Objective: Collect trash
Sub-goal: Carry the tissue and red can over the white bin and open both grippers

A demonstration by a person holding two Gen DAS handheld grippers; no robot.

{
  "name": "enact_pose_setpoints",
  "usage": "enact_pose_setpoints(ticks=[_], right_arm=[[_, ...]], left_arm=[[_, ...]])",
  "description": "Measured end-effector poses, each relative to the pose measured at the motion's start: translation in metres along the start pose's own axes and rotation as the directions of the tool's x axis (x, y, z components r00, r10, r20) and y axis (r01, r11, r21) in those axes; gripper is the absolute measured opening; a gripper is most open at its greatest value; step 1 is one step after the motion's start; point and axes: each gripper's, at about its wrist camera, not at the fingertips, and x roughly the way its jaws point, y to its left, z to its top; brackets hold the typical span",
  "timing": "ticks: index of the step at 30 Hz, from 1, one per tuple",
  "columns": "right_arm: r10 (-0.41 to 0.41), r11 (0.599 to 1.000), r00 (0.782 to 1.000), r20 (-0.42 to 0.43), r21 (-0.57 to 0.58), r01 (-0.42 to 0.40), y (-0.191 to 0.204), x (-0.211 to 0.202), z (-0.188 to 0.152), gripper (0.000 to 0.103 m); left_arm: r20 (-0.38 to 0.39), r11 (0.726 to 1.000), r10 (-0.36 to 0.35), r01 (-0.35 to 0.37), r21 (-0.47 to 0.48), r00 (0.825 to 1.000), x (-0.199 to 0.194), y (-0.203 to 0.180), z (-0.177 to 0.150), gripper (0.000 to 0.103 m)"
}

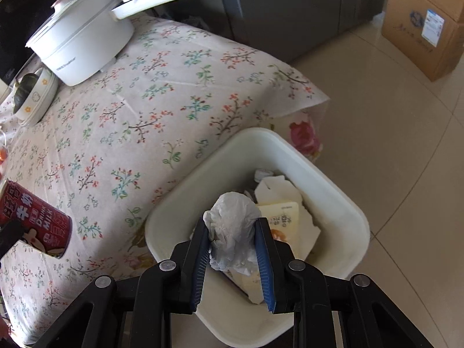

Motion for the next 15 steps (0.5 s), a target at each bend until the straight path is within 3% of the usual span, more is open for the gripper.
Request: enact_pose_setpoints(ticks=[7, 15], right_arm=[[0.001, 0.999, 1.0, -0.026, 0.053, 0.0, -0.026, 0.002, -0.003, 0.028], [0.0, 0.997, 1.0, -0.027, 0.078, 0.002, -0.043, -0.001, -0.005, 0.028]], left_arm=[[-0.057, 0.998, -0.046, 0.048, 0.042, 0.997, 0.052, -0.052, 0.0, 0.057], [-0.093, 0.997, -0.061, 0.065, 0.041, 0.994, 0.089, -0.059, 0.0, 0.058]])
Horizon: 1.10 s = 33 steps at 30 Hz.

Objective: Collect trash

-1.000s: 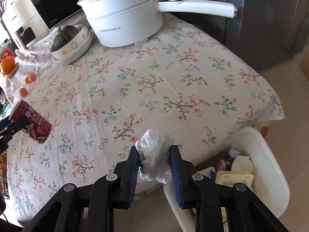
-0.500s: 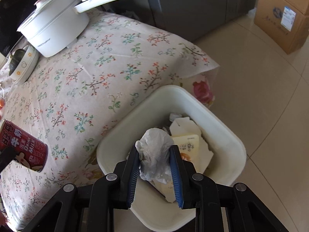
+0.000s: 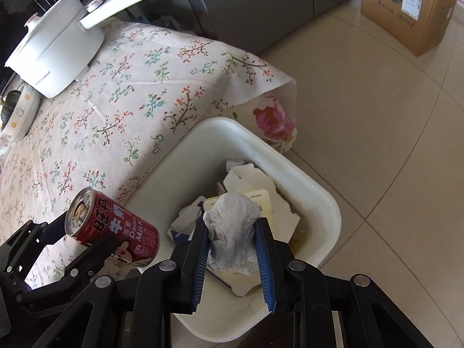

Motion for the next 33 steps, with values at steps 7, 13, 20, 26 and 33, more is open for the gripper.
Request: enact_pose_setpoints(ticks=[7, 13, 20, 26, 33], right_arm=[[-0.001, 1.0, 1.0, 0.005, 0.022, 0.001, -0.014, -0.004, -0.002, 0.029], [0.0, 1.0, 1.0, -0.016, 0.03, 0.0, -0.015, 0.002, -0.002, 0.029], [0.005, 0.999, 0.999, -0.038, 0.032, -0.004, 0.007, 0.013, 0.001, 0.041], [0.023, 0.999, 1.0, -0.018, 0.043, -0.022, 0.026, 0.003, -0.003, 0.074], [-0.013, 0.999, 0.998, 0.058, -0.041, 0.015, 0.056, -0.028, -0.016, 0.077]], left_arm=[[-0.014, 0.997, 0.073, -0.074, -0.029, 0.997, -0.005, 0.013, 0.003, 0.073], [0.007, 0.984, 0.169, -0.168, -0.061, 0.986, -0.046, 0.032, -0.008, 0.086], [0.025, 0.925, 0.324, -0.311, -0.22, 0.946, -0.101, 0.076, -0.033, 0.096], [0.02, 0.875, 0.339, -0.308, -0.374, 0.94, -0.138, 0.107, -0.063, 0.103], [0.057, 0.839, 0.395, -0.334, -0.43, 0.917, -0.185, 0.113, -0.091, 0.103]])
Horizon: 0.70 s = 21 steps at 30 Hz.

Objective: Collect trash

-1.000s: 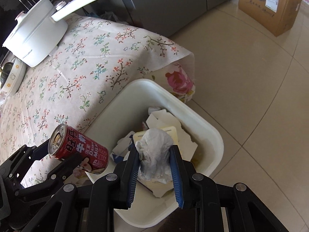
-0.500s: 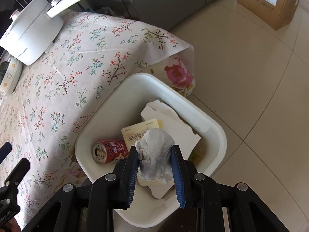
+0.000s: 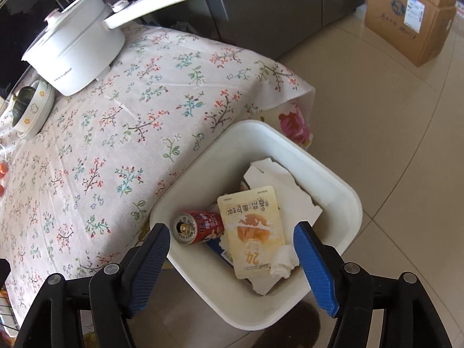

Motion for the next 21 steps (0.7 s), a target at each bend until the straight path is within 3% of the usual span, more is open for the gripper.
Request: enact_pose_setpoints(ticks=[5, 12, 21], right_arm=[[-0.005, 0.995, 0.991, 0.13, -0.095, 0.018, 0.029, -0.036, -0.018, 0.082], [0.009, 0.977, 0.947, 0.321, -0.207, 0.06, 0.072, -0.071, -0.059, 0.095], [0.028, 0.95, 0.916, 0.401, -0.295, 0.1, 0.108, -0.073, -0.087, 0.096]], left_arm=[[0.059, 0.998, 0.062, -0.063, 0.025, 0.996, -0.027, 0.006, -0.011, 0.103], [0.087, 0.997, 0.076, -0.074, -0.021, 0.993, -0.054, 0.011, -0.027, 0.103], [0.096, 0.997, 0.075, -0.072, -0.029, 0.993, -0.061, 0.012, -0.04, 0.103]])
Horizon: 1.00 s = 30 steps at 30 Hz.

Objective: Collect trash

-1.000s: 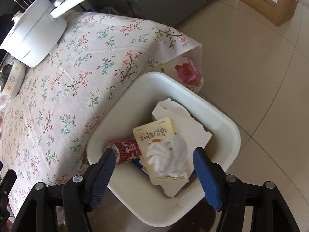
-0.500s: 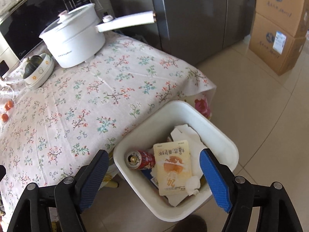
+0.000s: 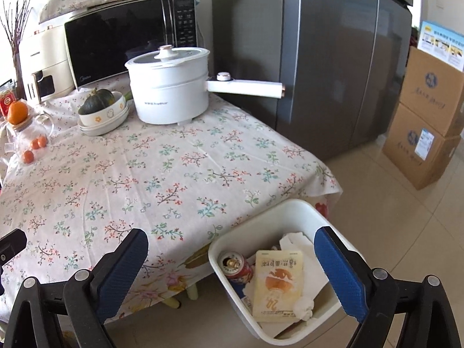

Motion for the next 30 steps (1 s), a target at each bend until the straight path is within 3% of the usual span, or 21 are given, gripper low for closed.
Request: enact_pose_setpoints(ticks=[30], right_arm=[[-0.008, 1.0, 1.0, -0.015, 0.004, 0.009, 0.0004, 0.0052, -0.0046, 0.096]], left_arm=[[0.015, 1.0, -0.008, 0.008, -0.008, 1.0, -0.0049, -0.0032, 0.0, 0.103]])
